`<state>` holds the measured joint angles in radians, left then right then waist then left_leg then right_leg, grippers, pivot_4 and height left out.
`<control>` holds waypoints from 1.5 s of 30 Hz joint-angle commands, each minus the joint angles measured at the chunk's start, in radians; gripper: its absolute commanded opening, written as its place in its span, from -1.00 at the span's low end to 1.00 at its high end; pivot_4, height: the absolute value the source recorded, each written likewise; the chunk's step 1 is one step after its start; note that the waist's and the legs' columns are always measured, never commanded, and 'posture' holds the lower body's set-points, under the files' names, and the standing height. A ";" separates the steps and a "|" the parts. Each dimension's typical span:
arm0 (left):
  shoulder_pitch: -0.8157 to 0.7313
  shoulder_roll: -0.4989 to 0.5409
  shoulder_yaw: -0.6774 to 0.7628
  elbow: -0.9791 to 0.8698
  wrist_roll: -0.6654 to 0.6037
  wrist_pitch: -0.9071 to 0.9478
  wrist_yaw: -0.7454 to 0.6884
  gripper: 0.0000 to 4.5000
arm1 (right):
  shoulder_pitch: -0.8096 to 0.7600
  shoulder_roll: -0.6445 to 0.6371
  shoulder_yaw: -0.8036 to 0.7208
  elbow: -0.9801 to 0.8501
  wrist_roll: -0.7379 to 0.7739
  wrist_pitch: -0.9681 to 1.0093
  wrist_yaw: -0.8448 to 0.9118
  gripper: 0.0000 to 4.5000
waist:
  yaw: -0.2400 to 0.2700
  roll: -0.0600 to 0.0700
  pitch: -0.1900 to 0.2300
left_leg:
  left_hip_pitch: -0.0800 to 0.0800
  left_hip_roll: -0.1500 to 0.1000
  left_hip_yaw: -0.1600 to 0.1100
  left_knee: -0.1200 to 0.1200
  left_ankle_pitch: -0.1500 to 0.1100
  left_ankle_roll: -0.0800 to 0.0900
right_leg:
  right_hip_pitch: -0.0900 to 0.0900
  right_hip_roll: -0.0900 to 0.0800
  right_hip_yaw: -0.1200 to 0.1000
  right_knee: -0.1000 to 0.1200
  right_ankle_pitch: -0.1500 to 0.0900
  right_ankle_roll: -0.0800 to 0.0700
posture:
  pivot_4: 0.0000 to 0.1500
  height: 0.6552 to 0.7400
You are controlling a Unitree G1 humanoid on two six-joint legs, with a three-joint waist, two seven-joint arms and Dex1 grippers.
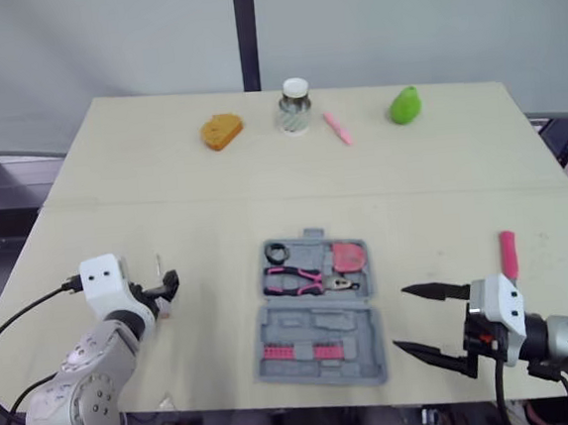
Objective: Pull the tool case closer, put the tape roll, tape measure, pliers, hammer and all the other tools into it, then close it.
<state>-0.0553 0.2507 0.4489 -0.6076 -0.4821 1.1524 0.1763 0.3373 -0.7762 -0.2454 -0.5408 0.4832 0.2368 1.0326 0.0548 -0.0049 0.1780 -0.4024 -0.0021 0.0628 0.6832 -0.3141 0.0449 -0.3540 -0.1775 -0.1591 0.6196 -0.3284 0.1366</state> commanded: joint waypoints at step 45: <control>-0.131 -0.019 -0.147 0.260 0.279 -0.014 -0.056 0.61 | 0.041 -0.003 -0.036 -0.087 0.004 0.028 -0.090 1.00 | 0.003 0.000 0.000 | 0.000 0.000 0.000 0.000 0.000 0.000 | 0.000 0.000 0.000 0.001 0.000 0.000 | 1.00 -0.06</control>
<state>-0.1876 0.2314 0.3056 -0.3455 -0.2114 1.1420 0.1301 0.3735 -0.7762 -0.2480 -0.5887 0.4818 0.2654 0.9537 0.0575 -0.0051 0.1777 -0.4022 -0.0024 0.0630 0.6833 -0.3138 0.0446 -0.3544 -0.1780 -0.1591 0.6203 -0.3284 0.1366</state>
